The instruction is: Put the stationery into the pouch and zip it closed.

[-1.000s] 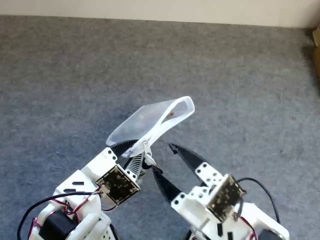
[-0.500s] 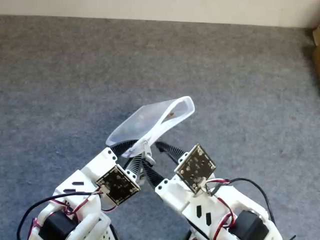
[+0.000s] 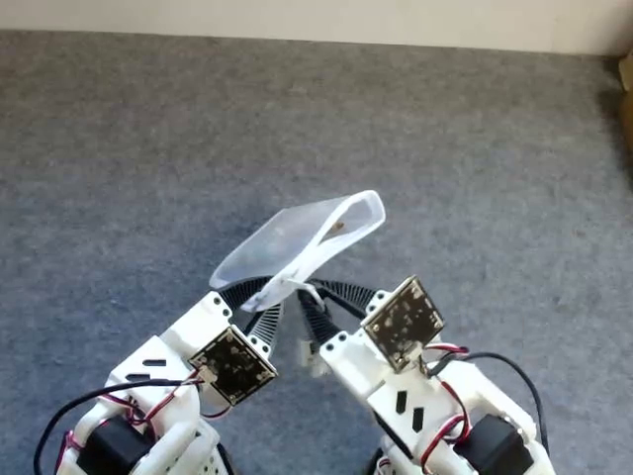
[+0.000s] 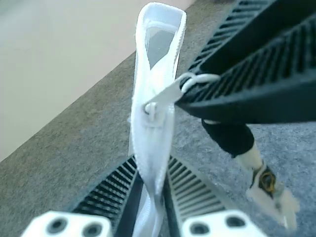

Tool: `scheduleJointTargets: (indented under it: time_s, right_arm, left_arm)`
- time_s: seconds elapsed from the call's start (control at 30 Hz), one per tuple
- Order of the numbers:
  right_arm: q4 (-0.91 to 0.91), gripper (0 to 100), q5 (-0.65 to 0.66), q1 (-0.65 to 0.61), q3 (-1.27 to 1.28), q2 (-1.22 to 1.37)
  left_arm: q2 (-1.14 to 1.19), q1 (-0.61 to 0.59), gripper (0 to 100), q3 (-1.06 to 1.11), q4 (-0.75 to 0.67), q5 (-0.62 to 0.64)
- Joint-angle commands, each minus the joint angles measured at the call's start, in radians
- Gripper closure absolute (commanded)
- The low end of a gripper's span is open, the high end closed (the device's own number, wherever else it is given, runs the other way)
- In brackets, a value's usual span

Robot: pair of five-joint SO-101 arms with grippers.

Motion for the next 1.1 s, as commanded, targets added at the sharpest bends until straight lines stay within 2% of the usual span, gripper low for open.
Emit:
scheduleJointTargets:
  time_s: [0.0,0.33,0.63,1.07]
  right_arm:
    - [-0.004,99.1,0.014,0.073,-0.008,0.012]
    - [-0.018,99.1,-0.026,0.196,-0.008,0.012]
    - [-0.131,99.1,-0.064,0.34,-0.001,0.012]
    - [-0.186,99.1,-0.069,0.437,0.002,0.018]
  left_arm:
    - [-0.012,0.001,99,0.018,0.02,-0.005]
    - [-0.012,0.001,99,0.019,0.02,-0.006]
    - [-0.012,0.001,99,0.019,0.02,-0.008]
    - [-0.012,0.001,99,0.019,0.02,-0.008]
